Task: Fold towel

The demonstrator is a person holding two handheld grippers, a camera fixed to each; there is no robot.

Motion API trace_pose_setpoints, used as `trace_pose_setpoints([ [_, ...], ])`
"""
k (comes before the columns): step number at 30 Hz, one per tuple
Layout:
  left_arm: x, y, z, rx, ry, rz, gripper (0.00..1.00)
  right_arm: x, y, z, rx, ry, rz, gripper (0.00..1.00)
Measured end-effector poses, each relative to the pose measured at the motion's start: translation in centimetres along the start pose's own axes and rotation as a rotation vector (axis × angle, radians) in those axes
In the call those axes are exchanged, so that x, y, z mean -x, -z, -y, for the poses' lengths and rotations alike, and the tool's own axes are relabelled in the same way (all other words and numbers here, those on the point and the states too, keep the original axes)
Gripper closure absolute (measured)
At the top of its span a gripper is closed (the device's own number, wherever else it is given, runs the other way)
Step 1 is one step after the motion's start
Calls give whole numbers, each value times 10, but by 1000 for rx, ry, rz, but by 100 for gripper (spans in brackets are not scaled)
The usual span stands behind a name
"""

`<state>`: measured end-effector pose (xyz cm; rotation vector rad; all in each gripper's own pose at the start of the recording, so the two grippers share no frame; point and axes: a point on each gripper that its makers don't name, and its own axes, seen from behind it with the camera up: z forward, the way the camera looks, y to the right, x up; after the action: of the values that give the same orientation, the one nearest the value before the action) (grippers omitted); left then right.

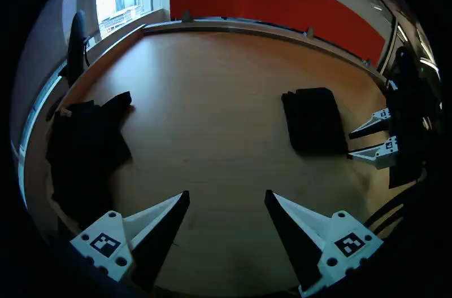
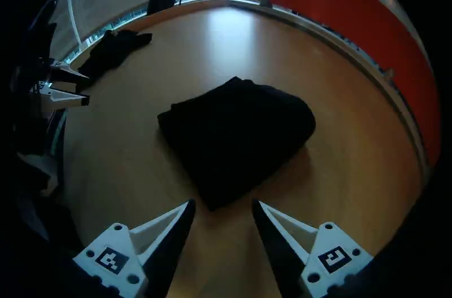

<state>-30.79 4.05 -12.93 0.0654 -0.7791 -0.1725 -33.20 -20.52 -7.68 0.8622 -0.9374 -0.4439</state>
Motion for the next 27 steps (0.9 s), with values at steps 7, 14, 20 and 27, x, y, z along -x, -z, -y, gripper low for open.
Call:
trace_pose_setpoints([
  [7,1,0,-2,2,-1,0,1,4,-6,0,18,-25,-2,32],
  [14,2,0,-3,4,0,2,1,4,-8,1,28,-43,-10,48],
  [20,3,0,-4,3,0,3,1,3,-7,0,28,-60,-17,65],
  [27,3,0,-2,2,1,4,1,5,-6,-1,33,-57,-18,76],
])
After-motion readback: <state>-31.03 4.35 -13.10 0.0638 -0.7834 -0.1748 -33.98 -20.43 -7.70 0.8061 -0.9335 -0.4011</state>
